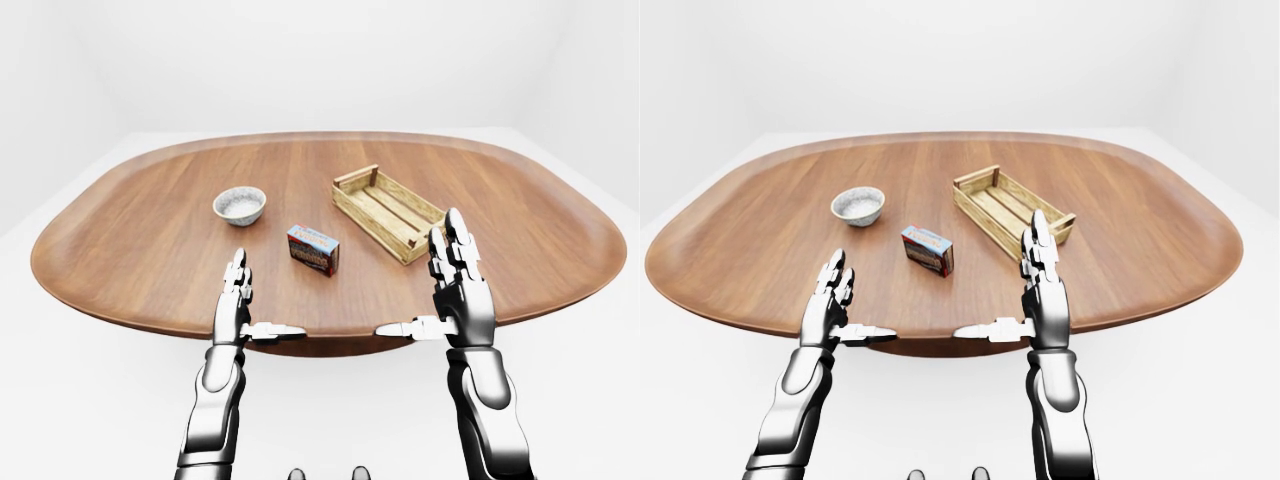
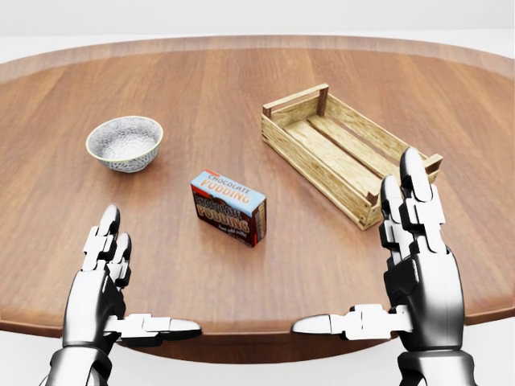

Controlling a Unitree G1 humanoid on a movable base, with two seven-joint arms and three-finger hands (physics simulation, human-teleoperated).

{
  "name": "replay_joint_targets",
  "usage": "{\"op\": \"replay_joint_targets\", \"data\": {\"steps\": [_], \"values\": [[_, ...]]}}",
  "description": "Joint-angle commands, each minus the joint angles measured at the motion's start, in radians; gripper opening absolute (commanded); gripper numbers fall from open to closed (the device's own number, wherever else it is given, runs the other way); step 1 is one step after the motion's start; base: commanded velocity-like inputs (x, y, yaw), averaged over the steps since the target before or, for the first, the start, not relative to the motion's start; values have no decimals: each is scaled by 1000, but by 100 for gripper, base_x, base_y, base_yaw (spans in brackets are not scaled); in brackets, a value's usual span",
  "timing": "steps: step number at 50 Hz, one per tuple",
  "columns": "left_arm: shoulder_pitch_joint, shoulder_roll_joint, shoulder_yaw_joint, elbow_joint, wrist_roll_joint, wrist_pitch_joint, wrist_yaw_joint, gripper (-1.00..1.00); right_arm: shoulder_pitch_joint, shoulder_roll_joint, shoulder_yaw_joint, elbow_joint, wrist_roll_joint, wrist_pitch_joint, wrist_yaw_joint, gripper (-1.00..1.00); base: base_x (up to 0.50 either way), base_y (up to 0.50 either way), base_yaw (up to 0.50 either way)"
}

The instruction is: Pick up the chocolate pudding and put it in the tray.

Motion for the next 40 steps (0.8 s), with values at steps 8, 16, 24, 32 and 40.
{"op": "replay_joint_targets", "data": {"steps": [8, 16, 24, 32, 40], "values": [[0, 0, 0, 0, 0, 0, 0, 100, 1, 0, 0, -2, 3, 0, 1, 100, 17, 0, 0], [-2, 0, 1, 15, 0, -11, -1, 100, -5, 1, -1, 13, 6, 0, 0, 100, 18, 0, 0], [-1, 0, 0, 14, 1, -11, 0, 100, -4, 0, 0, 8, 7, 0, 0, 100, 19, 0, 0], [1, 0, -1, 9, 2, -9, 0, 100, -2, 0, 0, 7, 7, 0, 1, 100, 16, 0, 0], [-1, 0, 0, 12, 2, -10, 0, 100, -5, 0, -1, 14, 8, 0, 1, 100, 15, 0, 0]]}}
